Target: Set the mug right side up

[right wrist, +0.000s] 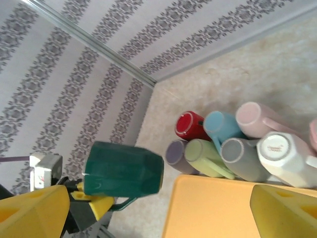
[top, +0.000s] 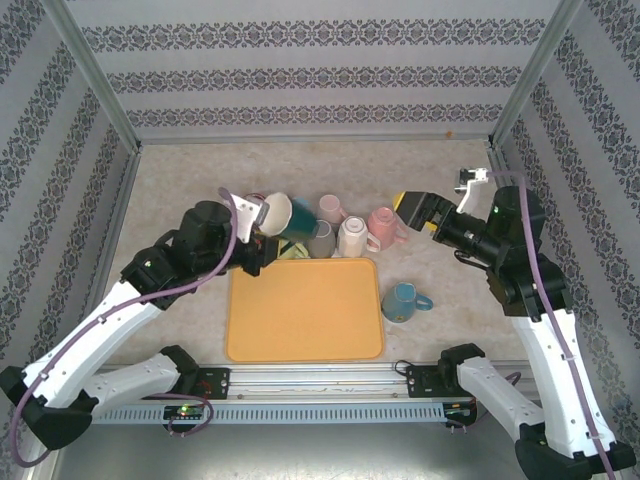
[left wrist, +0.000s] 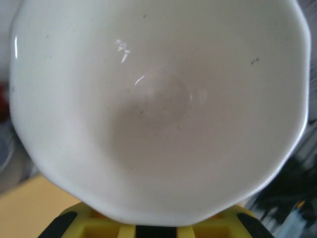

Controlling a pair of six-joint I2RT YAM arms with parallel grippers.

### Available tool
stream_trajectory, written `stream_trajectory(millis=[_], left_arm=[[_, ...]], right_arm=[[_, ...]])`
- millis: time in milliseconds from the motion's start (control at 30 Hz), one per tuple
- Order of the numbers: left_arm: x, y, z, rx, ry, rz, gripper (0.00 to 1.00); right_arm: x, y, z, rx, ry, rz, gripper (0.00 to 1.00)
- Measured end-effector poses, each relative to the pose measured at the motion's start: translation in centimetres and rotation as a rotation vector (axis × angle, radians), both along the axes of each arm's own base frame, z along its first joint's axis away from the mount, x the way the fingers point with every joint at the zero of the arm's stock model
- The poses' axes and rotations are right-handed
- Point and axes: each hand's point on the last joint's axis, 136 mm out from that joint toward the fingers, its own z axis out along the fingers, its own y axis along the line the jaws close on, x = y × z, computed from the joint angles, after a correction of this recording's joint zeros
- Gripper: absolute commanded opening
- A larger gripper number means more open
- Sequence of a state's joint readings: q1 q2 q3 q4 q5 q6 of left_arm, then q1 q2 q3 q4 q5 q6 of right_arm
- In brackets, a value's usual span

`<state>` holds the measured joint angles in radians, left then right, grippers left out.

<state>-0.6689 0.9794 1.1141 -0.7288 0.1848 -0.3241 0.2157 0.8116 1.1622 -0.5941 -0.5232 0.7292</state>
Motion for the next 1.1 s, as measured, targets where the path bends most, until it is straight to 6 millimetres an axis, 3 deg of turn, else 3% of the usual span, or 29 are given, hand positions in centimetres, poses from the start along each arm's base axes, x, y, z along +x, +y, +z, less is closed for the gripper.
stream_trajectory(millis=[100, 233, 367, 600, 733, 1100], left_arm=[[-2.0, 2.5, -4.0, 0.167, 0.143, 0.032, 0.01], [-4.0, 5.2, -6.3, 0.273, 0.236, 0.091, 0.0], [-4.2, 7.3, -8.4, 0.341, 0.282, 0.206, 0.0], [-4.1, 9.0, -15.0, 0.476, 0.4, 0.333, 0.0], [-3.5, 9.7, -15.9, 0.491, 0.37, 0.383, 0.0], [-1.0, 8.1, -16.5, 0.406, 0.295, 0.417, 0.01]], right_arm=[[0.4, 0.0, -1.4, -0.014, 0.04, -0.004, 0.92], [0.9, 0.1, -2.2, -0.021, 0.07, -0.005, 0.92], [1.1, 0.1, -2.5, -0.024, 0.079, -0.006, 0.91], [1.2, 0.0, -4.2, -0.044, 0.105, -0.004, 0.92], [1.2, 0.0, -5.3, -0.049, 0.129, -0.003, 0.92], [1.5, 0.0, -6.6, -0.049, 0.149, -0.003, 0.92]])
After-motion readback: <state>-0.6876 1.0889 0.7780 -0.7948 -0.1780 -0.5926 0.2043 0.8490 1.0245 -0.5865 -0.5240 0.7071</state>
